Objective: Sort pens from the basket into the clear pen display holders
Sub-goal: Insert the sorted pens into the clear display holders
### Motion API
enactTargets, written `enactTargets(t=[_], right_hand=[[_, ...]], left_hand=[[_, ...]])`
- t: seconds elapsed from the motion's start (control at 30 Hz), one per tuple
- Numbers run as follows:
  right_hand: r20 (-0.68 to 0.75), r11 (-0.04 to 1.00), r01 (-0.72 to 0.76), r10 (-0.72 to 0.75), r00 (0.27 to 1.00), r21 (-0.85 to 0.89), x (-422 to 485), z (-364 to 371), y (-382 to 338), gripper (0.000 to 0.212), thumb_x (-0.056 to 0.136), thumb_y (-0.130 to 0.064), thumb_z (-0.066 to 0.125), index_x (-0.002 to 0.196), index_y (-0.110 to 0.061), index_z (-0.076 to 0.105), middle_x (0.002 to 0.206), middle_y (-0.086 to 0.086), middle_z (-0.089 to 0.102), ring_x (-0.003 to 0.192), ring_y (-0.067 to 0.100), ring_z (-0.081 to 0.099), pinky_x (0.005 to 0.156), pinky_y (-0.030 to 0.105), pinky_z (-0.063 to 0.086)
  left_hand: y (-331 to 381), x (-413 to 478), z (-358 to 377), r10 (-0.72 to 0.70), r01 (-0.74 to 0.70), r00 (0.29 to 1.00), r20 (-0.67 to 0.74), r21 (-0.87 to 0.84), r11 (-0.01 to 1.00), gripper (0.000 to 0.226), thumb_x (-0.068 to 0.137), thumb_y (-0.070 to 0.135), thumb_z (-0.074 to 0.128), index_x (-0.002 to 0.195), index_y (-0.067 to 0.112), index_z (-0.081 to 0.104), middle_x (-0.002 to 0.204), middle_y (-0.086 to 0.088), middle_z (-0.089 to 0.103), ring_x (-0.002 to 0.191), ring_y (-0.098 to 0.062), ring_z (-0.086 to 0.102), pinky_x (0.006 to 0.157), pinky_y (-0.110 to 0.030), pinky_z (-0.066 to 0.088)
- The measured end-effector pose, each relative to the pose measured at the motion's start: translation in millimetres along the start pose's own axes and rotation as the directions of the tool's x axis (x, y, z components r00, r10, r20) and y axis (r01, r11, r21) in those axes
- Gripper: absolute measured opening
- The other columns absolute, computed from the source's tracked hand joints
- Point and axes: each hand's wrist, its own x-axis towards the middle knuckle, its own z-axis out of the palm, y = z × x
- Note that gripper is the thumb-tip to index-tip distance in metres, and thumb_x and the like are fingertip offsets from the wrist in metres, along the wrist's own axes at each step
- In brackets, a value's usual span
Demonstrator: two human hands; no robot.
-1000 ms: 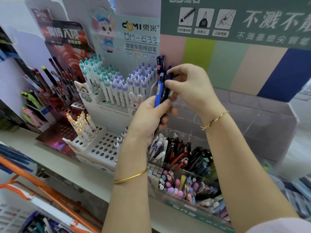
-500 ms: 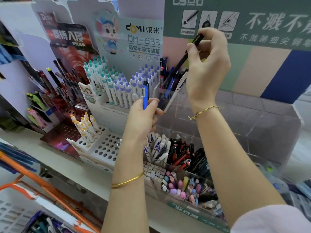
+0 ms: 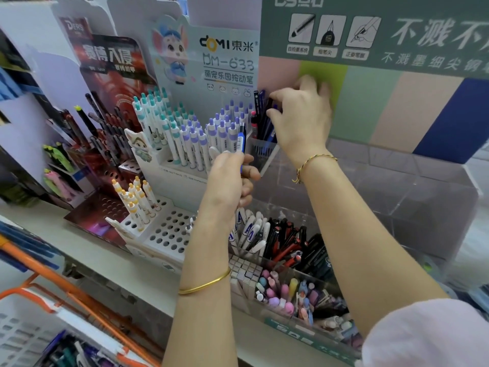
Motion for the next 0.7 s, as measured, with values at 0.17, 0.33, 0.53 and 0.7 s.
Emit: enactTargets(t=[0.17,0.33,0.53,0.7], right_hand=[[-0.063,0.990,-0.004,0.013,0.998,0.142,-6,-4,11,0.046,0.093,-0.004,0.042,0.132,-0.024,0.056,0.124,0.013,0.049,0.113,0.034,0.042,0.088,0.037,0.037],[-0.102,0.796,-0.010,0.091,0.991,0.606,-28,-18,14,0.017,0.090,-0.008,0.056,0.103,-0.010,0.068,0.093,0.001,0.064,0.083,0.013,0.057,0.077,0.026,0.047],[0.153,0.576,-0.154,0.050,0.987,0.803,-34,-10,7,0.017,0.080,-0.005,0.070,0.093,-0.013,0.062,0.085,0.005,0.065,0.073,0.020,0.064,0.063,0.030,0.054],[-0.255,0.589,0.040,0.286,0.924,0.807,-18,-15,6,0.015,0.081,-0.007,0.065,0.092,-0.014,0.059,0.081,-0.012,0.057,0.074,0.010,0.059,0.079,0.033,0.053]], left_hand=[[-4,2,4,0.064,-0.063,0.998,-0.002,0.103,0.993,0.017,0.103,0.018,0.039,0.106,0.013,0.055,0.065,0.005,0.056,0.048,-0.006,0.040,0.042,-0.019,0.032],[-7,4,5,0.121,-0.121,0.993,0.008,0.140,0.983,0.014,0.101,0.020,0.047,0.109,0.019,0.059,0.069,0.006,0.058,0.056,-0.005,0.047,0.049,-0.017,0.039],[-8,1,9,0.130,-0.142,0.987,0.090,0.139,0.980,0.013,0.099,0.018,0.052,0.103,0.023,0.063,0.080,0.001,0.063,0.064,-0.007,0.057,0.059,-0.021,0.046],[-7,5,3,0.079,-0.072,0.995,-0.066,0.102,0.992,0.033,0.100,0.018,0.049,0.132,0.015,0.045,0.111,-0.004,0.062,0.090,-0.012,0.069,0.076,-0.026,0.058]])
